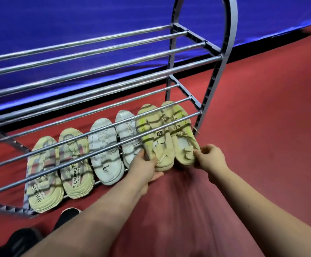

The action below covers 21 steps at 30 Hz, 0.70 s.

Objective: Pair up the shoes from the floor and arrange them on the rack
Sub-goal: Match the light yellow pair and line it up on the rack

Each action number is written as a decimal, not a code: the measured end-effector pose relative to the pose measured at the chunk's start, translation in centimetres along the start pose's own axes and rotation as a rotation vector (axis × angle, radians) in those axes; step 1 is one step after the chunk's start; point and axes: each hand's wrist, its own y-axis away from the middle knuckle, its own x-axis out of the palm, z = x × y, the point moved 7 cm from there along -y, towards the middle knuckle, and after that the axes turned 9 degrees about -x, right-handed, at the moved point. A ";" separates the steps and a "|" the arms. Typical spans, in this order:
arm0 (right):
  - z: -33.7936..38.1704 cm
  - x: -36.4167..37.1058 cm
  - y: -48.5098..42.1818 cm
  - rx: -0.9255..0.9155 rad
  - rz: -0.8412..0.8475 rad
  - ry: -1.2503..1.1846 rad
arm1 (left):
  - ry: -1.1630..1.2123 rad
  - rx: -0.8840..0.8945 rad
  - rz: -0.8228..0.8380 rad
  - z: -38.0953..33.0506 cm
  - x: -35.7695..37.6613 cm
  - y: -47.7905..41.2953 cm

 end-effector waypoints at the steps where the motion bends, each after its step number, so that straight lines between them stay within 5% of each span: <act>1: 0.3 0.5 -0.9 0.005 -0.011 -0.030 | 0.018 -0.009 -0.040 -0.1 -0.1 -0.6; 8: -0.6 3.2 -5.1 0.161 -0.090 -0.208 | 0.085 -0.044 -0.291 0.8 0.0 -3.3; 13: 0.2 4.5 -3.9 0.274 0.011 -0.320 | 0.159 -0.242 -0.139 2.9 1.1 -3.5; 21: 0.7 5.6 -3.3 0.331 0.091 -0.379 | 0.204 -0.132 -0.134 1.9 1.4 -4.7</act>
